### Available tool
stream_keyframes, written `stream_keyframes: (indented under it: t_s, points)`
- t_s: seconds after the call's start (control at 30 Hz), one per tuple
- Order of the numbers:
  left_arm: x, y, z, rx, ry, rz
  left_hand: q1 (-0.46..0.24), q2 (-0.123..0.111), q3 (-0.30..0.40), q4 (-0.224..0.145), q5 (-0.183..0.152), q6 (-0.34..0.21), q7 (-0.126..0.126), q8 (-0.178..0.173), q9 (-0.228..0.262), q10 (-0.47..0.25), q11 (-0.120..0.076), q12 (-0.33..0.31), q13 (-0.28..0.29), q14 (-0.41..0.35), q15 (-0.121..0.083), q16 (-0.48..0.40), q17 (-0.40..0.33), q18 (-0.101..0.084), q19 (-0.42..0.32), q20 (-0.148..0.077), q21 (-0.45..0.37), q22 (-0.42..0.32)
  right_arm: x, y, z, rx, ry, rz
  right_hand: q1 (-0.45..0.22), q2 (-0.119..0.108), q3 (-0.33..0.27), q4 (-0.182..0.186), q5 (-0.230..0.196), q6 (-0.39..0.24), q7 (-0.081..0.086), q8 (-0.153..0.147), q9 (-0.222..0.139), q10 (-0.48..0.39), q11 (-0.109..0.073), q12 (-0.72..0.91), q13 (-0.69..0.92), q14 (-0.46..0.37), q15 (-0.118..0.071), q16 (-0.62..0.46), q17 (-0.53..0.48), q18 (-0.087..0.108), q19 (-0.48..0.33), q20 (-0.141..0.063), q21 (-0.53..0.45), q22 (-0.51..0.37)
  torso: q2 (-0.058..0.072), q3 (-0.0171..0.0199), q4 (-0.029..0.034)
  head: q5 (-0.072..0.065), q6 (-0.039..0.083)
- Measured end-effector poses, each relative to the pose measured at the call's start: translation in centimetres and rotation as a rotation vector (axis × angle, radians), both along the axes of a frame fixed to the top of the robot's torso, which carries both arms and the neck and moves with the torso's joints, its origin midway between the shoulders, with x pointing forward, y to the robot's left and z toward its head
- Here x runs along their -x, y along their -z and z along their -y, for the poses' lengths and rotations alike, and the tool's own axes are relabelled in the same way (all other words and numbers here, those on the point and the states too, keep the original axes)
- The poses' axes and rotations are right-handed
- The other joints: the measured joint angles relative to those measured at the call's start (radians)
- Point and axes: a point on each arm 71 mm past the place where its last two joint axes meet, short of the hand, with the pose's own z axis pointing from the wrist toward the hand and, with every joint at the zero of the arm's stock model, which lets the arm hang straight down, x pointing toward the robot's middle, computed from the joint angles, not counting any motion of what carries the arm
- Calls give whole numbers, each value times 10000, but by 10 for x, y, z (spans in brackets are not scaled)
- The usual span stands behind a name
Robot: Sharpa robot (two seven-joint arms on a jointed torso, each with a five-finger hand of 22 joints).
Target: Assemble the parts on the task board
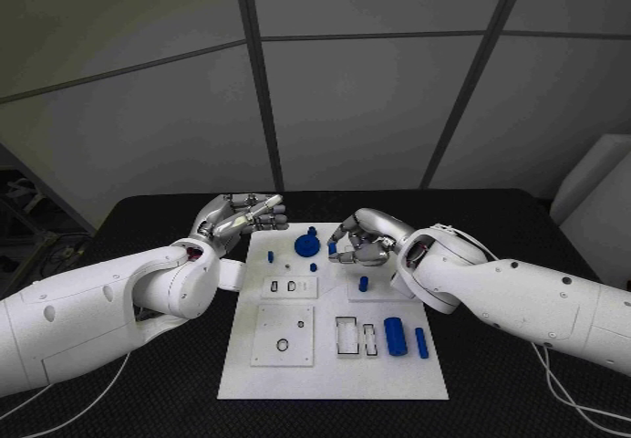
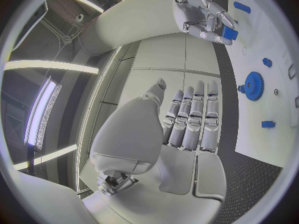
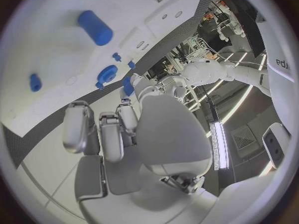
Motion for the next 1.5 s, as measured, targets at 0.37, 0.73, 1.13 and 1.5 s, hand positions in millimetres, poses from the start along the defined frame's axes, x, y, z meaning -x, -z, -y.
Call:
stream_keyframes:
  t_s: [0.37, 0.73, 1.13, 1.5]
  points:
    - [-1, 0, -1, -17, -40, 6, 0, 0, 0, 0, 0, 0, 0, 0, 0, 0, 0, 0, 0, 0, 0, 0, 9, 0, 0, 0, 0, 1, 10, 16, -43, 824, -660, 195, 0, -1, 38, -37, 23, -43, 25, -5, 1, 0, 0, 0, -27, 0, 0, 0, 0, 0, 0, 0, 0, -1, 12, 15, -16, 113, -97]
    - [-2, 0, -1, -17, -47, 10, 0, 0, 0, 0, 0, 0, 0, 0, 0, 0, 0, 0, 0, 0, 0, 0, 8, 0, 0, 0, 0, -8, 18, 26, -62, 1447, -825, 385, -1, -2, 70, -70, 41, -76, 31, -38, 7, 0, 0, -47, -40, 0, 1, 0, 0, 0, 0, 0, -1, -2, 3, 34, -44, 185, -145]
    - [-3, 1, -1, -24, -64, 8, 0, 0, 0, 0, 0, 0, 0, 0, 0, 0, 0, 0, 0, 0, 0, 0, 7, 0, 0, 0, 0, -7, 19, 34, -68, 1780, -756, 400, -1, -3, 69, -71, 41, -109, 40, -90, 61, -1, 1, -47, -58, 0, 0, 0, 8, 0, -38, -38, -1, -12, -4, 31, -45, 191, -187]
    - [-3, 1, -1, -26, -63, 3, 0, 0, 0, 0, 0, 0, 0, 0, 0, 0, 0, 0, 0, 0, 0, 0, 6, 0, 0, 0, 0, -6, 19, 39, -71, 2031, -761, 267, -15, -17, 67, -71, 40, -132, 54, -59, 61, -1, 0, -47, -58, 0, 1, 0, 6, 0, -38, -38, -2, -23, -5, 25, -44, 199, -221]
